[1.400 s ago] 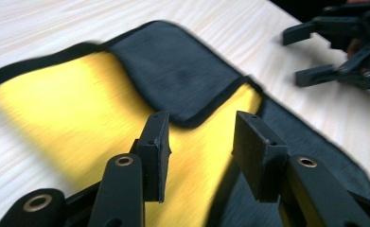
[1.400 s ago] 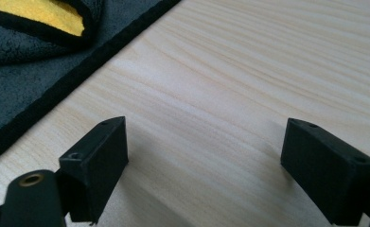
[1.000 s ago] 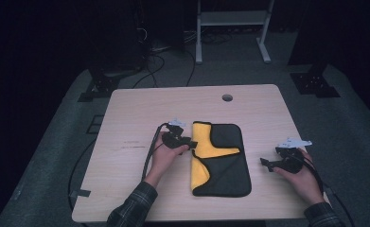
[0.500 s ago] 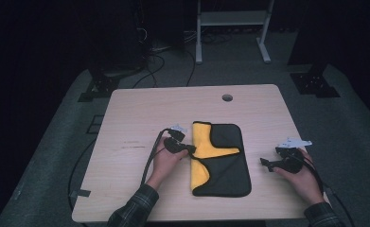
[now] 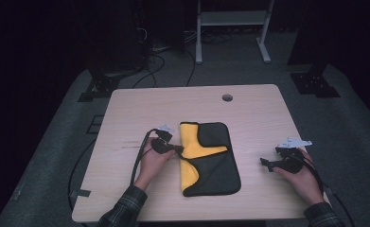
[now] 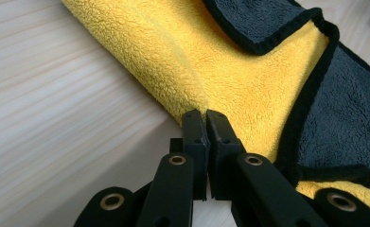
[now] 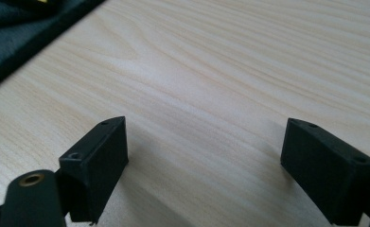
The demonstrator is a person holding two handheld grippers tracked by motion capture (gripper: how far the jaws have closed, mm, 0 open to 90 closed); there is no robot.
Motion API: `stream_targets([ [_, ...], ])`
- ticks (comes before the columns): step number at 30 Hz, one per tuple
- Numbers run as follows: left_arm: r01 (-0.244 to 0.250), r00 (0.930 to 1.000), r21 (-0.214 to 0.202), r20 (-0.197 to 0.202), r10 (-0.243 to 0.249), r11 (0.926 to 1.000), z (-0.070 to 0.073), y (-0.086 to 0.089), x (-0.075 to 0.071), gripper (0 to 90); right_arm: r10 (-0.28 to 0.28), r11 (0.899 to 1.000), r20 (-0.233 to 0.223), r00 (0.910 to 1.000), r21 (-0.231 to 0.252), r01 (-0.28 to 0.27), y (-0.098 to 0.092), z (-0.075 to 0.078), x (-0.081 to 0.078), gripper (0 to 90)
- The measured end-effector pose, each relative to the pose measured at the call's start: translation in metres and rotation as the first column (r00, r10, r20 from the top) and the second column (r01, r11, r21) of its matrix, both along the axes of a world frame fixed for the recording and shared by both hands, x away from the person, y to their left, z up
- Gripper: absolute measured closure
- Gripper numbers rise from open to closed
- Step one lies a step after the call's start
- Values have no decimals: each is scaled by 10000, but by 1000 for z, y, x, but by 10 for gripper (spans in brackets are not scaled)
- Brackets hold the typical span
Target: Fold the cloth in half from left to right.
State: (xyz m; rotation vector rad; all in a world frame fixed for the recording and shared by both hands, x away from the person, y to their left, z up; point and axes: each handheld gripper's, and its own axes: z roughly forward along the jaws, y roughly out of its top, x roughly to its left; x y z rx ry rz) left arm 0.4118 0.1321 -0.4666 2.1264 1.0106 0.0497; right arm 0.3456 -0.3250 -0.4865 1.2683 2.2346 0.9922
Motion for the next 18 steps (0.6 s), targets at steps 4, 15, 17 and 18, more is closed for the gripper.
stream_targets([
  [4, -156, 9997, 251, 204, 151, 9996, 0, 15, 2, 872, 0, 10000, 4, 10000, -1, 0, 0, 0, 0, 147],
  [15, -801, 9934, 418, 860, 763, 9959, 13, 42, -5, 573, -34, 10000, -1, 10000, 3, 34, 0, 0, 0, 147],
  [17, -922, 9918, 489, 928, 874, 9945, 15, 48, -9, 519, -29, 10000, 5, 10000, -1, 29, 0, 0, 0, 147],
  [18, -946, 9912, 541, 981, 890, 9940, 15, 52, -11, 500, -32, 10000, 4, 10000, 2, 32, 0, 0, 0, 147],
])
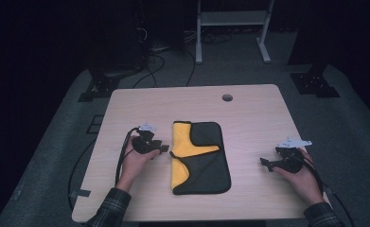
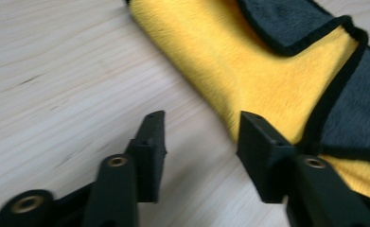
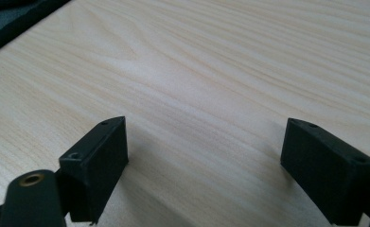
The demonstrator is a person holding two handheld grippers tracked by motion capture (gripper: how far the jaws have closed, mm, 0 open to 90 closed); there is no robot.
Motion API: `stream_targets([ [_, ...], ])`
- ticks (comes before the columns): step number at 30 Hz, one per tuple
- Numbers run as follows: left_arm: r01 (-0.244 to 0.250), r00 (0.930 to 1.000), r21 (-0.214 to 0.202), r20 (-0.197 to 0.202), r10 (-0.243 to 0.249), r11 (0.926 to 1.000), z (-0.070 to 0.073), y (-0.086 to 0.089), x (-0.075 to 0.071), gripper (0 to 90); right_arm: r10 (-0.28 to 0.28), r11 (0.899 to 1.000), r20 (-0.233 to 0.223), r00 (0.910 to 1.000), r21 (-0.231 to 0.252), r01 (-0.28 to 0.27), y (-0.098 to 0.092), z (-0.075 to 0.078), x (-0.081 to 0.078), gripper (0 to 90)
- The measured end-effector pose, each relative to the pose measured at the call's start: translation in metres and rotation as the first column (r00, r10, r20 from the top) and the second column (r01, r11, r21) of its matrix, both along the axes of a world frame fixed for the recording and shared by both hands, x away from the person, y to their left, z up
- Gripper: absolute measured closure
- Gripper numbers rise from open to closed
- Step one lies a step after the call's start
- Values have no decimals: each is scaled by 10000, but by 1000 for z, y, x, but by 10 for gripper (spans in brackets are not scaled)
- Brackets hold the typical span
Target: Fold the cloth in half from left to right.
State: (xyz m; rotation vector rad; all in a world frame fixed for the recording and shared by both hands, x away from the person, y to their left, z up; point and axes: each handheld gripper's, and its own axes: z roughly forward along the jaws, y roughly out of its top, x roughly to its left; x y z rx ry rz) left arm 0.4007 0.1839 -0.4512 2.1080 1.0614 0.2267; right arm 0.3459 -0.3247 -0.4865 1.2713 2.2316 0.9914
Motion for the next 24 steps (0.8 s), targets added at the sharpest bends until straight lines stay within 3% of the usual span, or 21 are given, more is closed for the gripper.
stream_targets([
  [6, -283, 9993, 488, 252, 271, 9984, 0, 17, -16, 382, -1, 10000, -3, 10000, -5, 1, 0, 0, 0, 145],
  [12, -521, 9981, 1166, 383, 480, 9918, -1, 31, -34, 305, -117, 9999, -30, 9999, 12, 117, 1, 0, 0, 144],
  [16, -418, 9985, 1482, 399, 362, 9881, -6, 36, -48, 290, -163, 9999, -16, 9999, 1, 163, 2, 0, 0, 146],
  [24, -203, 9996, 1612, 248, 165, 9867, -15, 45, -69, 215, -199, 9998, 0, 9998, 3, 199, 2, 0, 0, 178],
])
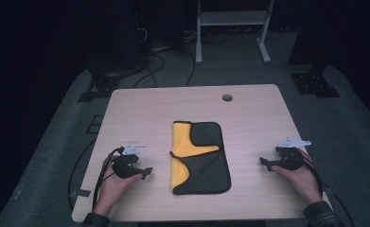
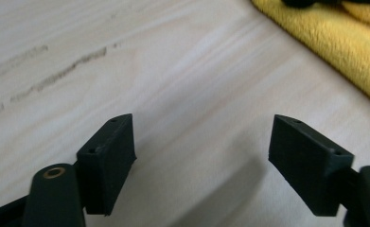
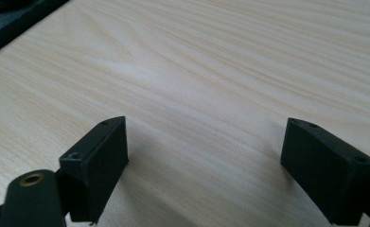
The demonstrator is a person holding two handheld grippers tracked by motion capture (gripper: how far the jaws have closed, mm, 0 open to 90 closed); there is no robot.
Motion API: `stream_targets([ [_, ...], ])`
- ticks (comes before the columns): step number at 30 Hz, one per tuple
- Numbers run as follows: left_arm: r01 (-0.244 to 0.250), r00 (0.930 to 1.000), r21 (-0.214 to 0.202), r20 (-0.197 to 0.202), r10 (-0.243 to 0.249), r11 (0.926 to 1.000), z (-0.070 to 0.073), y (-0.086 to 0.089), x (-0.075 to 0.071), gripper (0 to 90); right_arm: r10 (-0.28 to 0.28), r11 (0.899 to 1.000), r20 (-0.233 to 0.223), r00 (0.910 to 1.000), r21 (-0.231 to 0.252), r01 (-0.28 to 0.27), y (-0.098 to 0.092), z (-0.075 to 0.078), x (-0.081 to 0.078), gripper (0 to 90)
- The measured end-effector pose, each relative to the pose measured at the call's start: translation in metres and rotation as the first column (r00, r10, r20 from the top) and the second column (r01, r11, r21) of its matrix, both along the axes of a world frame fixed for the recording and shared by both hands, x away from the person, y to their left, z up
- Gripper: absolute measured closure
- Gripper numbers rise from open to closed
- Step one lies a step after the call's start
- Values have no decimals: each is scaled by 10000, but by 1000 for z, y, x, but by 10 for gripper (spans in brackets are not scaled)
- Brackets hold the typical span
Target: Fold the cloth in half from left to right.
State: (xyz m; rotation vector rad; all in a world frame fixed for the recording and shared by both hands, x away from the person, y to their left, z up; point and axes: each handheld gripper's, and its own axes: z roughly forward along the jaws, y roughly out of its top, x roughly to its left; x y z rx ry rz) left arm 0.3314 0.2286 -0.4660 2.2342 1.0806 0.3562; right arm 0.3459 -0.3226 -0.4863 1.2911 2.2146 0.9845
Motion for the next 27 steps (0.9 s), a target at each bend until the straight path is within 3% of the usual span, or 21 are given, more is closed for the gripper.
stream_targets([
  [6, 231, 9995, 68, 225, -233, 9997, -4, 4, -6, 160, 36, 9999, 208, 9998, 142, -39, -3, 1, -1, 320],
  [8, 470, 9976, 166, 494, -478, 9988, -7, 6, -8, 143, 35, 9999, 202, 9998, 151, -38, -3, 1, -1, 353],
  [14, 628, 9948, -83, 804, -620, 9980, -13, 12, -9, 38, 89, 9990, 153, 9998, 442, -96, -5, 6, -1, 456],
  [16, 716, 9917, -291, 1089, -680, 9970, -17, 15, -9, 3, 152, 9979, 200, 9997, 631, -164, -4, 9, -2, 473],
  [20, 700, 9920, -274, 1075, -667, 9972, -17, 15, -9, 0, 298, 9961, 183, 9994, 828, -312, -1, 14, -2, 495],
  [27, 741, 9923, -270, 1013, -710, 9969, -17, 15, -9, 0, 726, 9917, 561, 9958, 1020, -781, 12, 27, 2, 525],
])
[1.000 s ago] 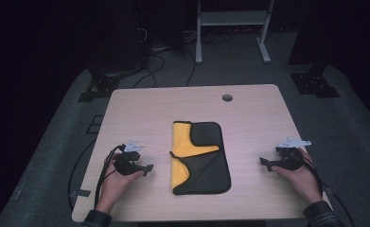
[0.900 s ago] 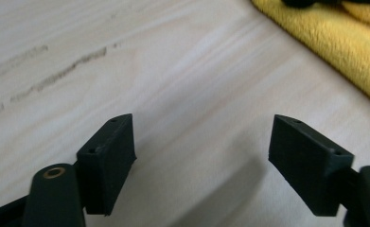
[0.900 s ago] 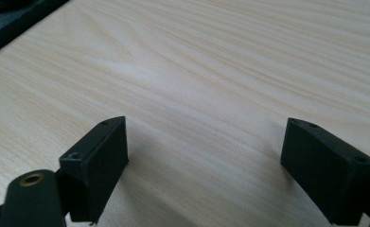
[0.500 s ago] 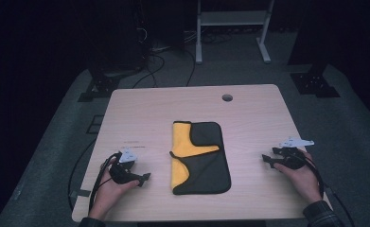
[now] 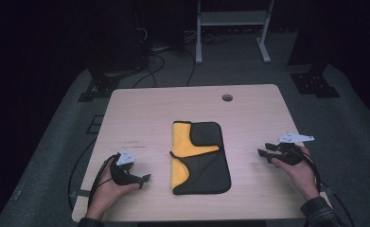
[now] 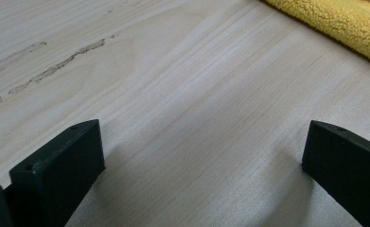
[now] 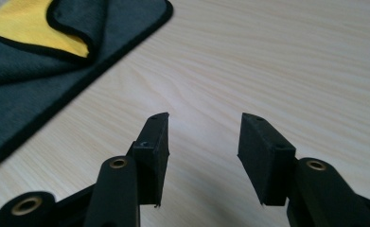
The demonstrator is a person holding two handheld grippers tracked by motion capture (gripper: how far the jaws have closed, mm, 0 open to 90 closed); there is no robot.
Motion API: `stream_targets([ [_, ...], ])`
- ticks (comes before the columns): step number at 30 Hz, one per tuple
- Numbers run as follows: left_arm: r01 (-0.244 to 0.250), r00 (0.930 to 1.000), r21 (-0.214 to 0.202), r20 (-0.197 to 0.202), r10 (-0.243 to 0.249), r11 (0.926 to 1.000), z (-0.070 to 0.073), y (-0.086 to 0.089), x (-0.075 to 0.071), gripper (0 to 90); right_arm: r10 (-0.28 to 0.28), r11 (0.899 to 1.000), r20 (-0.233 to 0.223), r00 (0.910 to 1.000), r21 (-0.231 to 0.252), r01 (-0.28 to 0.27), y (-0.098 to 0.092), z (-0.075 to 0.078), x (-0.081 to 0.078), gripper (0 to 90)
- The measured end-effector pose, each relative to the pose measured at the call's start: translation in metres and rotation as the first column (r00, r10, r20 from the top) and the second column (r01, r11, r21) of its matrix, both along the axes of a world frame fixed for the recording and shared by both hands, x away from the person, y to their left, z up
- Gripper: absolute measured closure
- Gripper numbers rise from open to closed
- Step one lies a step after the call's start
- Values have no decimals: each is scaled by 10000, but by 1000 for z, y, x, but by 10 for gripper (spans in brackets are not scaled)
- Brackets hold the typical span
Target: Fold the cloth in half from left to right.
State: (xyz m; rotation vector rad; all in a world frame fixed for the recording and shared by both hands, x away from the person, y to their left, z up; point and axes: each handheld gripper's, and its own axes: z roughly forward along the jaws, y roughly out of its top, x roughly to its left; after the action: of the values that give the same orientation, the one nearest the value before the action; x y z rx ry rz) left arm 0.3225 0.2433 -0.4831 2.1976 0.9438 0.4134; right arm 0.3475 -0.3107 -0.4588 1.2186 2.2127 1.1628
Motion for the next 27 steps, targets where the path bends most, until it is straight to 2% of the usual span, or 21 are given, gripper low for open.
stream_targets([
  [5, 3, 10000, -4, 0, -3, 10000, 0, 0, 0, 0, 293, 9996, 142, 9995, -26, -293, 10, 7, 4, 523],
  [15, -88, 10000, -58, 44, 88, 9999, -1, -1, 1, 0, 946, 9947, 299, 9951, 385, -957, 38, 18, 18, 523],
  [27, -85, 10000, -54, 48, 85, 9999, -1, -1, 1, 0, 1668, 9856, 335, 9854, 222, -1675, 72, 26, 31, 527],
])
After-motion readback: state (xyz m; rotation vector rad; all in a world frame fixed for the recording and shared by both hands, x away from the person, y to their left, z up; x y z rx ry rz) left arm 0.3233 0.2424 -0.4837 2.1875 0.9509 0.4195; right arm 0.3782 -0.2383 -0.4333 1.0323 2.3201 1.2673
